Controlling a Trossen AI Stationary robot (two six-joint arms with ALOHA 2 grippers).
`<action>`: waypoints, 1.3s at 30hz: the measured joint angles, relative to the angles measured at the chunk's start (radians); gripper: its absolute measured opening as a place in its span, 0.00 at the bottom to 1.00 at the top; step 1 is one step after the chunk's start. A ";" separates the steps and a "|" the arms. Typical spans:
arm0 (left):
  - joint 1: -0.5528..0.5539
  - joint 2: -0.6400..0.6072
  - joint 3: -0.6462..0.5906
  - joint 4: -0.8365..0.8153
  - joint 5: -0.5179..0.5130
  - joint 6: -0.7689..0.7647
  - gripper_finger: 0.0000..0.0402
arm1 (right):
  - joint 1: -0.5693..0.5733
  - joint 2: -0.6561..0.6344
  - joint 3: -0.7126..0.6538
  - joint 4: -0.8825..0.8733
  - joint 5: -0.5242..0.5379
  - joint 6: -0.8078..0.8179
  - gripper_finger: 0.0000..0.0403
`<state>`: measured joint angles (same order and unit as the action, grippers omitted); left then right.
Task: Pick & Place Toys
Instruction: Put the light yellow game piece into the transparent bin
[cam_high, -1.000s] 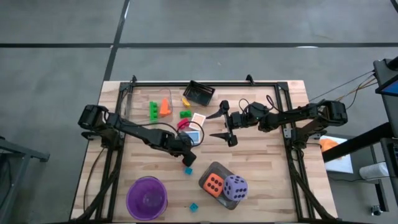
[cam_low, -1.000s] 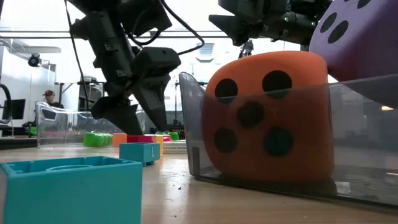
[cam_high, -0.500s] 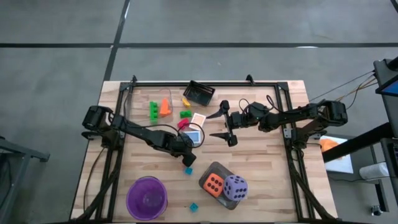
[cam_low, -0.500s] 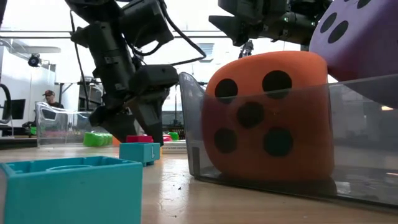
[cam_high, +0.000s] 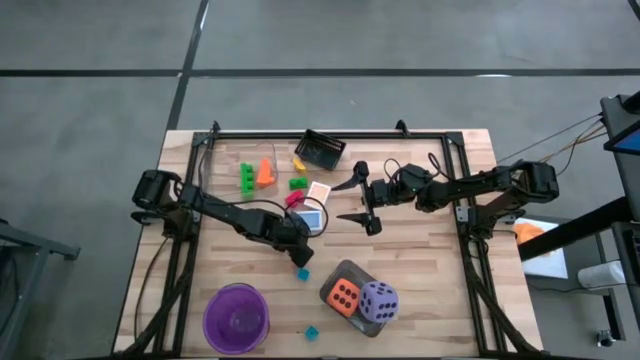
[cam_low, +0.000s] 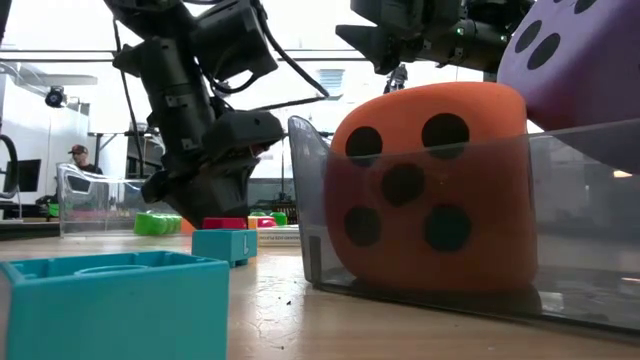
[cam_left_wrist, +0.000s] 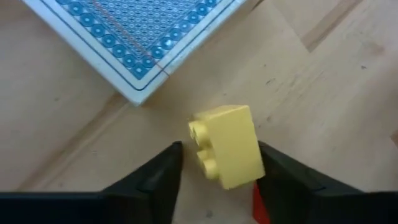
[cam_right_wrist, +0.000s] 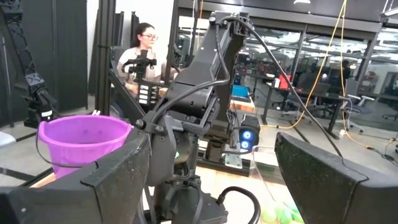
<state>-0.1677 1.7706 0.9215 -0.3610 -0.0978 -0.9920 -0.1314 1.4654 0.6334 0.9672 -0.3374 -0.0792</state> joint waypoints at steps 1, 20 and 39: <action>0.000 0.000 -0.001 -0.002 -0.003 0.001 0.41 | 0.000 0.000 0.000 0.000 0.000 0.000 0.84; -0.019 -0.060 -0.001 0.005 -0.023 0.142 0.23 | 0.000 0.000 0.000 -0.014 0.000 -0.004 0.84; -0.055 -0.634 -0.532 0.577 -0.305 0.513 0.23 | 0.009 0.028 0.000 0.016 -0.003 -0.026 0.84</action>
<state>-0.2228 1.1371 0.3895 0.2165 -0.4029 -0.4787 -0.1226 1.4936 0.6334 0.9834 -0.3405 -0.1050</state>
